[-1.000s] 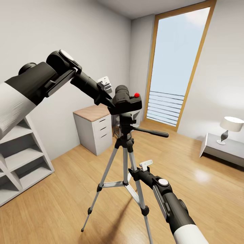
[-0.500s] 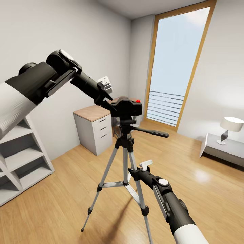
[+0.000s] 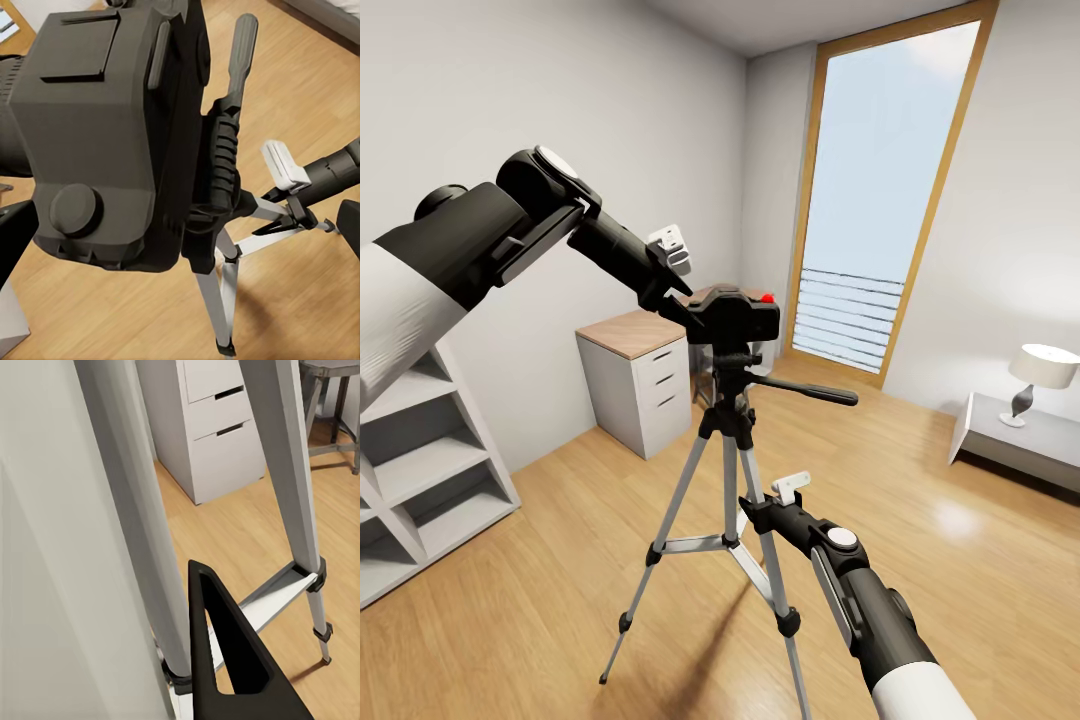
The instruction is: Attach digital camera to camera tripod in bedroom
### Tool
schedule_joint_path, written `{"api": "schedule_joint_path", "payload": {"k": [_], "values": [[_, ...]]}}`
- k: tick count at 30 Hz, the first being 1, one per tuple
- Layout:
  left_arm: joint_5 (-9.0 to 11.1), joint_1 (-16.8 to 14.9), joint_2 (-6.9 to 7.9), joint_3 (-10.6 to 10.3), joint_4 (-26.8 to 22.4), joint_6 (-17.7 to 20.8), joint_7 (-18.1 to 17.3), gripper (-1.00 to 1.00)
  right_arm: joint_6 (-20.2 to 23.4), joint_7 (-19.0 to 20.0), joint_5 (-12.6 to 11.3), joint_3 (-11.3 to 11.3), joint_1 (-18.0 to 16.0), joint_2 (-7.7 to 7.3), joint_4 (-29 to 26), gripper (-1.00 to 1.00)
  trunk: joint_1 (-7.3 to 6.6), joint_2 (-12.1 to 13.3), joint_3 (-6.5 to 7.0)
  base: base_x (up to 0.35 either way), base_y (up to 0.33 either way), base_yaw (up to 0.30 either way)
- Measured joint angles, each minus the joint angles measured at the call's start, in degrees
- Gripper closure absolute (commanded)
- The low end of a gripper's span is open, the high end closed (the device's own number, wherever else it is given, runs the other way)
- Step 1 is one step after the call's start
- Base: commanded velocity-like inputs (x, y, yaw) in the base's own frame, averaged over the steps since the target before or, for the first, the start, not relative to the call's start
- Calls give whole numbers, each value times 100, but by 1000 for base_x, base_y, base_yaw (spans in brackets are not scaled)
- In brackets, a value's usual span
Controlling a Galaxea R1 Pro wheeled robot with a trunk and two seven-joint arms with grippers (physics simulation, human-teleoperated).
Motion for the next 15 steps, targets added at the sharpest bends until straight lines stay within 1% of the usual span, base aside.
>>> {"api": "schedule_joint_path", "payload": {"k": [8,15], "values": [[16,0,8,6,32,4,12,-100,-1,1,-3,1,0,-3,0,100,0,0,0,0,0,0],[34,0,67,67,156,24,125,-100,3,0,-9,2,0,-4,0,100,0,0,0,0,0,0]]}}
